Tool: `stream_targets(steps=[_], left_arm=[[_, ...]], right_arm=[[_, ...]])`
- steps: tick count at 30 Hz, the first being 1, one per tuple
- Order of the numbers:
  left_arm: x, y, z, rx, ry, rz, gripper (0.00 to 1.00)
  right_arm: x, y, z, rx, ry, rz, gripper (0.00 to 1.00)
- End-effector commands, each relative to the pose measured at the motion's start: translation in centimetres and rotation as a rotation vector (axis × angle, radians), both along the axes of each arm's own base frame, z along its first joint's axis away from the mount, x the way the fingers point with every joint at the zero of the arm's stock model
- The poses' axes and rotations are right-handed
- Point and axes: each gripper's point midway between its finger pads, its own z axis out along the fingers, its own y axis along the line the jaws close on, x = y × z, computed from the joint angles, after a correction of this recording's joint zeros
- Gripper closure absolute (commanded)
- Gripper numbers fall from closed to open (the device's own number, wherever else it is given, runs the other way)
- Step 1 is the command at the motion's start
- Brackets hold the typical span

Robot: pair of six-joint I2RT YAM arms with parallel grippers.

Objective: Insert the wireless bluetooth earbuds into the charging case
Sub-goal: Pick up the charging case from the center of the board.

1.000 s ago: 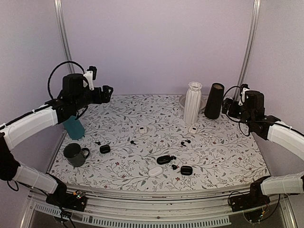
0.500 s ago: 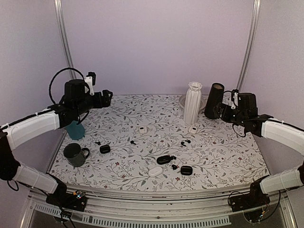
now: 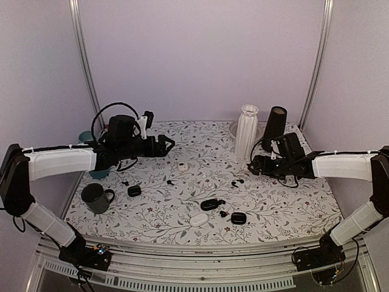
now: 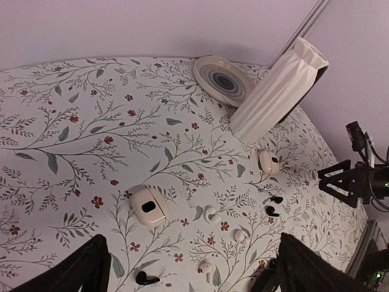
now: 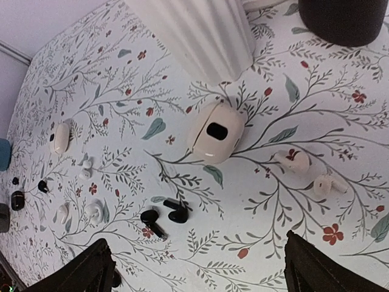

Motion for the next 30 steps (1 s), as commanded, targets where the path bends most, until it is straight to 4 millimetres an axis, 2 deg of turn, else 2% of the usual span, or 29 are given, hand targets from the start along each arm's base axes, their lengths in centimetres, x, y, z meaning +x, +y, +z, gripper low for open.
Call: stream_targets(steps=[1, 5, 11, 14, 16, 18, 23, 30], left_arm=[[-1.6, -3.6, -0.6, -0.085, 0.038, -0.095, 0.04], [-2.8, -5.7, -2.0, -0.083, 0.082, -0.15, 0.04], [-4.7, -7.6, -3.0, -0.098, 0.142, -0.234, 0.04], [-5.5, -7.9, -3.0, -0.128, 0.18, -0.255, 0.04], [-6.2, -8.1, -3.0, -0.15, 0.209, -0.264, 0.04], [-6.8, -8.2, -3.2, -0.163, 0.232, -0.27, 0.04], [-8.1, -8.5, -3.4, -0.18, 0.265, -0.272, 0.04], [-8.3, -8.3, -2.9, -0.191, 0.274, -0.256, 0.05]], right_arm=[[-1.6, 3.0, -2.0, 0.01, 0.085, 0.064, 0.04], [-4.6, 5.7, -3.0, 0.01, 0.137, 0.147, 0.05], [-11.3, 9.2, -4.8, 0.0, 0.244, 0.301, 0.13], [-14.2, 10.0, -5.4, -0.043, 0.276, 0.339, 0.16], [-15.6, 9.8, -5.9, -0.078, 0.296, 0.341, 0.18], [-16.6, 9.6, -6.4, -0.103, 0.312, 0.338, 0.2], [-17.3, 9.3, -6.7, -0.141, 0.316, 0.308, 0.22], [-17.8, 9.1, -8.0, -0.204, 0.332, 0.302, 0.24]])
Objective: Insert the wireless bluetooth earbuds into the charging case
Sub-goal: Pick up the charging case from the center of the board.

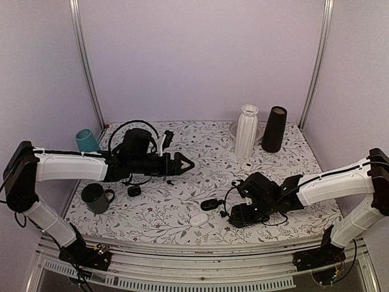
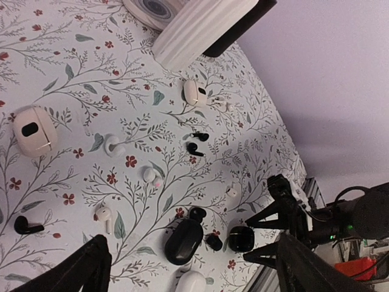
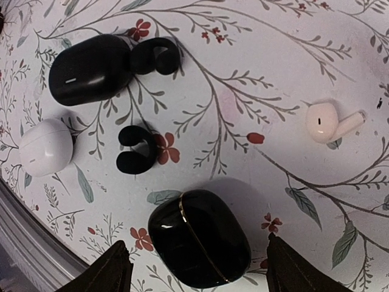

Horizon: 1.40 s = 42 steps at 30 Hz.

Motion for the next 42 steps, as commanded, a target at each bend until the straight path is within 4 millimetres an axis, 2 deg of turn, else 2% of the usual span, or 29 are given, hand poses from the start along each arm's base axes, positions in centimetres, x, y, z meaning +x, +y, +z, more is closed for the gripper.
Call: stream_targets(steps=[1, 15, 25, 29, 35, 39, 42], left_arm=[[-0.5, -0.1, 1.5, -0.031, -0.01, 0.003, 0.05], [0.0, -0.4, 2.7, -0.076, -0.004, 0.025, 0.05], [0.1, -0.9, 3.5, -0.118, 0.021, 0.022, 0.06], [-0.2, -1.1, 3.3, -0.129, 0.044, 0.01, 0.06], [-0.4, -1.2, 3.0, -0.145, 0.073, 0.002, 0.07], [-0.5, -1.5, 2.8, -0.166, 0.096, -0.015, 0.08], [-0.7, -2.2, 2.6, -0.189, 0.119, -0.052, 0.12]], right_arm=[[-0.1, -0.4, -0.8, -0.069, -0.012, -0.016, 0.24], [-0.7, 0.5, -2.1, -0.223, -0.079, 0.108, 0.31], [-2.0, -0.1, -2.9, -0.32, -0.089, 0.15, 0.37], [-2.1, -0.1, -3.1, -0.312, -0.089, 0.146, 0.45], [-1.2, 0.2, -2.3, -0.312, -0.129, 0.128, 0.65], [-0.2, 0.7, -1.4, -0.314, -0.177, 0.12, 0.7], [1.1, 1.5, 0.1, -0.298, -0.237, 0.111, 0.71]])
